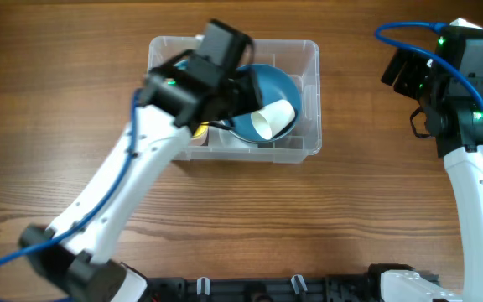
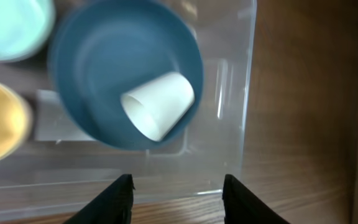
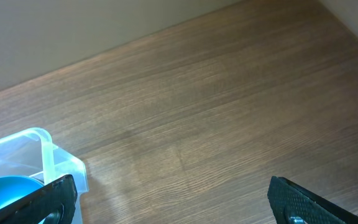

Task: Pack container

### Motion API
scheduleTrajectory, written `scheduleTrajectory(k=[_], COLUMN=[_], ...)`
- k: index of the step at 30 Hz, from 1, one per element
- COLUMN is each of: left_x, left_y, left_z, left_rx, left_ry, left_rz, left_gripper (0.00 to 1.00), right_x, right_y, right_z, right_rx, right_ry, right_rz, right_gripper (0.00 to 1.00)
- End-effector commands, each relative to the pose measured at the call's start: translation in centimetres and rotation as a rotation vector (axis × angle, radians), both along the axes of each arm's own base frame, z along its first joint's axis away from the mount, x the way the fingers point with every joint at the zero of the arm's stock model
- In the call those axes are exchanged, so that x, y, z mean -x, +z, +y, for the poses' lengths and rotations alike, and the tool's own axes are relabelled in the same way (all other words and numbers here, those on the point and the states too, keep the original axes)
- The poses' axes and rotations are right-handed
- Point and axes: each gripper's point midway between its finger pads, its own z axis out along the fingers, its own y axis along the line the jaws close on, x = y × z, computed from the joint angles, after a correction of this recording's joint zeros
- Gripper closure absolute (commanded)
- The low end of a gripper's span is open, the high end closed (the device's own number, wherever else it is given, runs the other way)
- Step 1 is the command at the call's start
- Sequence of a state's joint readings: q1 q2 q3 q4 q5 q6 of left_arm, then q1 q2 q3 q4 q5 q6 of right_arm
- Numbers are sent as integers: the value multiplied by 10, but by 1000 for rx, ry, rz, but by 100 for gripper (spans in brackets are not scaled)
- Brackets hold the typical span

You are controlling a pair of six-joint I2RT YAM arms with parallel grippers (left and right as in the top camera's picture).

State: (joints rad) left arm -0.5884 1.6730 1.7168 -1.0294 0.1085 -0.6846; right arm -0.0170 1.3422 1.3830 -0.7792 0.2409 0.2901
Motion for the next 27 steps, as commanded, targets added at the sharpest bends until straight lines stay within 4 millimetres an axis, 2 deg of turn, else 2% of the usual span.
scheduleTrajectory(k=[1, 4, 6, 10, 13, 19, 27], left_x=[-10, -20, -26, -37, -37, -22, -17], left_y=[-44, -65, -78, -97, -102, -115, -122], left_z=[-33, -60, -62, -58, -51, -28, -29], left_rx=[22, 118, 129, 85, 49, -45, -60], left_ry=[-17, -55, -20, 13, 32, 115, 118], left_rz=[98, 157, 191, 189, 188, 273, 298], left_gripper=[46, 45, 45, 46, 48, 56, 56], right_x=[-2, -2, -2, -2, -2, -2, -2], right_y=[3, 3, 3, 3, 3, 3, 3], right_z=[-4, -4, -4, -4, -4, -4, -4], right_rx=[20, 21, 21, 21, 20, 21, 20], right_ry=[-10, -10, -10, -10, -10, -10, -10], right_rz=[-3, -3, -3, -3, -3, -3, -3], right_gripper=[0, 0, 0, 1, 0, 1, 0])
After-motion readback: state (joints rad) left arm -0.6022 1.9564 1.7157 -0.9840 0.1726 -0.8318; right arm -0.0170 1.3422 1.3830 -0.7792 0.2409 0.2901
